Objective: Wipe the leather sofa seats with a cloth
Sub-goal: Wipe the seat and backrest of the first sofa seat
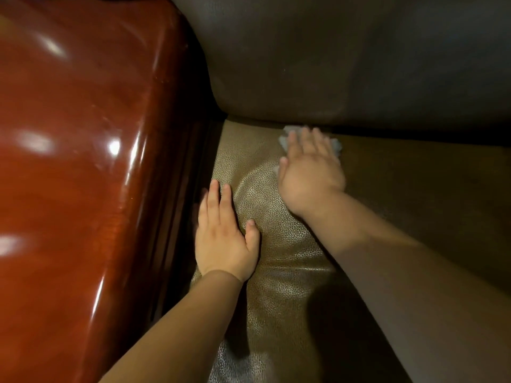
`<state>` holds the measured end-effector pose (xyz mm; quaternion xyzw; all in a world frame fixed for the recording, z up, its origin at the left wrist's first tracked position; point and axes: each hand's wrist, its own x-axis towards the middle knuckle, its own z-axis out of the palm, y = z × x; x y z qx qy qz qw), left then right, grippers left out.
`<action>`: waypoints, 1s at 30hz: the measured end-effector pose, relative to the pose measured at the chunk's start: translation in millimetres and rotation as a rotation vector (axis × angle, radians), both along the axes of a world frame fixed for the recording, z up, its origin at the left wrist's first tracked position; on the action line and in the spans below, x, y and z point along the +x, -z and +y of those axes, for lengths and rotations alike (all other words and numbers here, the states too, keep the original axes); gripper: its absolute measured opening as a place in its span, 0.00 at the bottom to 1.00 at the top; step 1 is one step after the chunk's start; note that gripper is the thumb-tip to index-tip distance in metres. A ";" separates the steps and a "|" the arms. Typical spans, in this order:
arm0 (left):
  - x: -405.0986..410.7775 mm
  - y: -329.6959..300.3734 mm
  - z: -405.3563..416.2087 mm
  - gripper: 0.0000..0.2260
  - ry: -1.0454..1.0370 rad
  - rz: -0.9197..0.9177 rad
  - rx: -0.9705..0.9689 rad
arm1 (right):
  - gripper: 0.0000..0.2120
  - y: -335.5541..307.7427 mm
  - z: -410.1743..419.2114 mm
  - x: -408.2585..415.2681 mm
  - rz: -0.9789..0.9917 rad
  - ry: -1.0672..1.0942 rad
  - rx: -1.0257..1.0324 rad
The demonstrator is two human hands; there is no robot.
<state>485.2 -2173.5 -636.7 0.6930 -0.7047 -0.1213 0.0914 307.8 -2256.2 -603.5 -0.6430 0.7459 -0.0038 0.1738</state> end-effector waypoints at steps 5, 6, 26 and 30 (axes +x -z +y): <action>0.4 -2.4 0.9 0.35 -0.006 0.001 0.016 | 0.27 -2.5 34.0 -50.1 0.092 0.072 -0.087; 0.7 -1.2 1.0 0.34 -0.006 -0.001 0.015 | 0.27 -2.6 35.2 -57.5 0.118 0.112 -0.069; 0.7 2.3 1.5 0.35 -0.017 -0.007 0.036 | 0.32 17.9 -15.8 -2.6 -0.012 -0.125 -0.103; -1.2 1.5 0.8 0.36 -0.031 0.001 0.044 | 0.31 17.5 -21.3 8.8 0.004 -0.206 -0.087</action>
